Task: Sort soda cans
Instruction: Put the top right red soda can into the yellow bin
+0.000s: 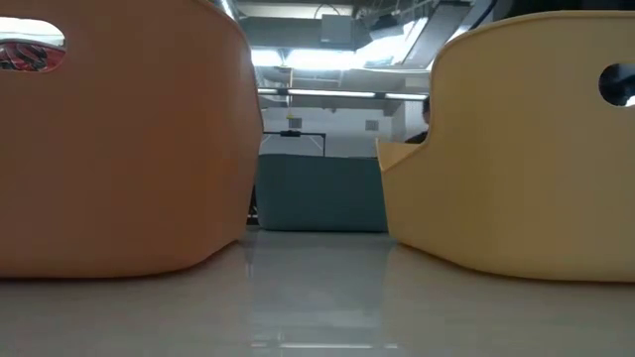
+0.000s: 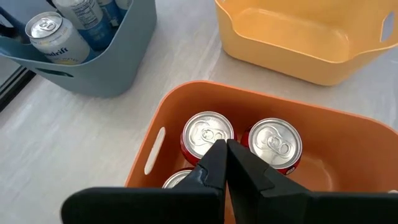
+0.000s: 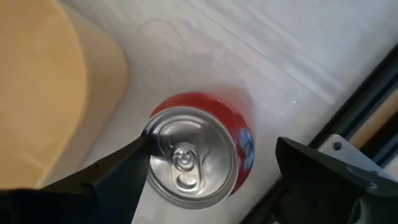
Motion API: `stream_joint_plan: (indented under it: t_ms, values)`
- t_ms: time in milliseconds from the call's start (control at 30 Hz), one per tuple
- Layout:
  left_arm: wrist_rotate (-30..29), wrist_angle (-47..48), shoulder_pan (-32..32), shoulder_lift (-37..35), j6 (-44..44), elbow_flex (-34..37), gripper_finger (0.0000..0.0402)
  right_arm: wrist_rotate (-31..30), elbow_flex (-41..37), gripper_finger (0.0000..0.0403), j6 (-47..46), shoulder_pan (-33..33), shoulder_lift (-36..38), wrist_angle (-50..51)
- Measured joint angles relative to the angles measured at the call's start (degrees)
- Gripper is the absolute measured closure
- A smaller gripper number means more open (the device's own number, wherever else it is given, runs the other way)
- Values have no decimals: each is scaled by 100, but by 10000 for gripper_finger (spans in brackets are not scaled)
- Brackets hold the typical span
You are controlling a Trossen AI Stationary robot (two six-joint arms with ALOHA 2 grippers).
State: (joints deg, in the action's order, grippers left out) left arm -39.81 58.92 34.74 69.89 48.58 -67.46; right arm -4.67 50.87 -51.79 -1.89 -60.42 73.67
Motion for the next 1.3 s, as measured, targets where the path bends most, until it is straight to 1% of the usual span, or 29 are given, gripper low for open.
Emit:
stream_joint_plan:
  t_ms: [167, 367, 1067, 1300]
  values:
    - [-2, 0, -2, 0, -14, 0, 400, -33, -18, 58, 1, -1, -13, 255]
    - [-3, 0, -1, 0, -17, 0, 400, -47, -20, 58, 2, -2, 17, 274]
    - [-7, -2, -2, 0, 46, 0, 400, -459, 7, 59, -44, 0, 34, 568]
    - [-7, -2, 0, 0, 46, 0, 400, -661, -9, 59, -180, -2, 210, 679]
